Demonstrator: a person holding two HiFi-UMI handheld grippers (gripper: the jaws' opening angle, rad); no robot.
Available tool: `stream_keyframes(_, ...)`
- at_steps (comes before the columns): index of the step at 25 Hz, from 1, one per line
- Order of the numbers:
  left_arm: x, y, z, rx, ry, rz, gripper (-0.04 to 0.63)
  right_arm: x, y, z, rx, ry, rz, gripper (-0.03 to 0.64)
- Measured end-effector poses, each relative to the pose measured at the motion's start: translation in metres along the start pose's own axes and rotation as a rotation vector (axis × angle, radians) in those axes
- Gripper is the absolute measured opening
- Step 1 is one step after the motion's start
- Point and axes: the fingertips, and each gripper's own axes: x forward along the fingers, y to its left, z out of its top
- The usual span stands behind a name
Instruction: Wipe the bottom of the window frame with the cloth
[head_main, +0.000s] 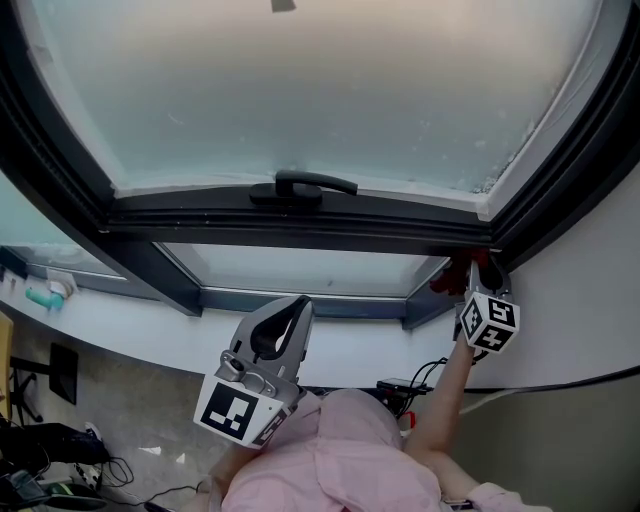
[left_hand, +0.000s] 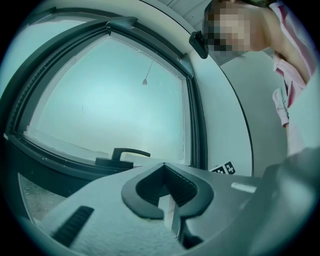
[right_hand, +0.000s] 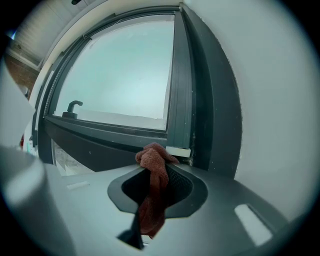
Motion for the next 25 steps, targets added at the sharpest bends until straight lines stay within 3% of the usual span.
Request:
stream_keyframes(10, -0.008, 0.0, 0.003, -0.031, -0.001, -0.006, -0.003, -0.004, 0.002, -0.003, 0.013, 0.021, 0.008, 0.067)
stream_keyframes(15, -0.028, 0.025, 0.003, -0.037, -0.003, 0.064, -0.003, -0.023, 0.015, 0.006, 0.066, 0.008, 0.053, 0.067)
stream_keyframes(20, -0.062, 0.051, -0.016, -0.058, 0.061, 0.161, -0.002, -0.07, 0.066, 0.011, 0.139, -0.018, 0.234, 0.069)
stream_keyframes(25, -0.07, 0.051, -0.028, -0.045, 0.124, 0.161, -0.003, -0.115, 0.128, 0.013, 0.174, -0.026, 0.42, 0.069)
